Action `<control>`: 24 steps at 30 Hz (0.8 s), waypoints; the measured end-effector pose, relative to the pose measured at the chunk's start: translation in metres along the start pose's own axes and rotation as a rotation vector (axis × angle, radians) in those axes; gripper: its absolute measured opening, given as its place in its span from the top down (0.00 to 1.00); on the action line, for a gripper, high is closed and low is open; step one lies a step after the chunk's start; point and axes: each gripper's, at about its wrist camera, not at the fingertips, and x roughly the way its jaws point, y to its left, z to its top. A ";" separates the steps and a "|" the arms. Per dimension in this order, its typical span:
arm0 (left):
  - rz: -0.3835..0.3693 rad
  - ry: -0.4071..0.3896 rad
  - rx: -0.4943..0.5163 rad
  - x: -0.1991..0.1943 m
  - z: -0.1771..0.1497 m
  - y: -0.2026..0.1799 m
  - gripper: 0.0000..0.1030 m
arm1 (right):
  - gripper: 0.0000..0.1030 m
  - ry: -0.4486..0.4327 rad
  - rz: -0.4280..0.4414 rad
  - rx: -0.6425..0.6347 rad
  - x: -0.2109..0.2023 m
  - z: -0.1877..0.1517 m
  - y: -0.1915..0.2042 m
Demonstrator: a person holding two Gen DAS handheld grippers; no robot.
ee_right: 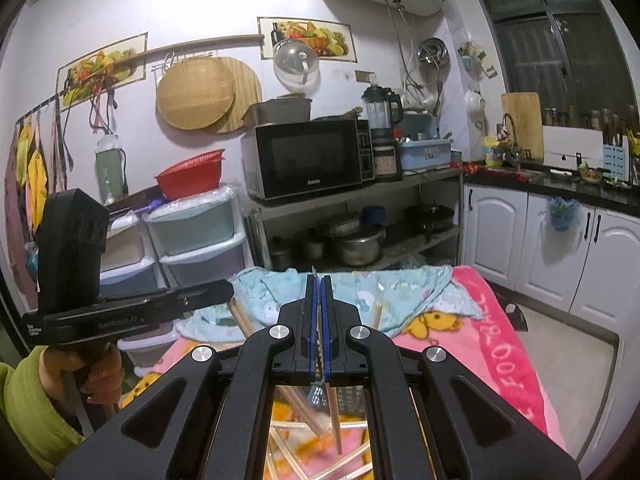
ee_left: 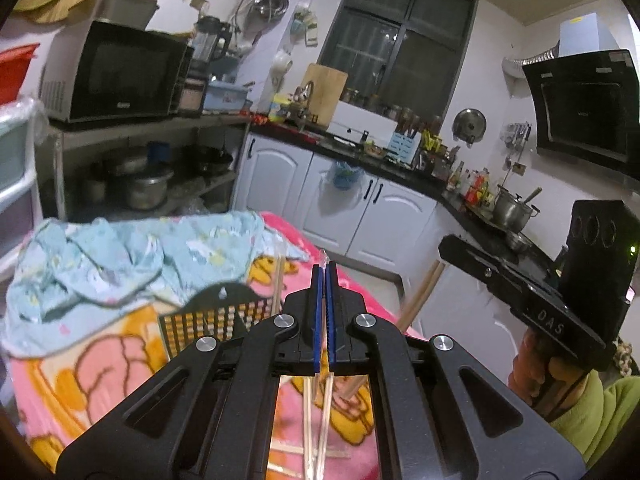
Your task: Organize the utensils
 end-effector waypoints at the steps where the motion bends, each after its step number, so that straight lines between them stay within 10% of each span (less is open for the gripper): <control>1: 0.003 -0.008 0.004 -0.001 0.005 0.000 1.00 | 0.98 -0.007 -0.001 -0.004 0.000 0.004 0.000; 24: 0.151 -0.119 -0.017 0.005 0.065 0.041 1.00 | 0.98 -0.086 0.033 -0.024 0.049 0.069 -0.001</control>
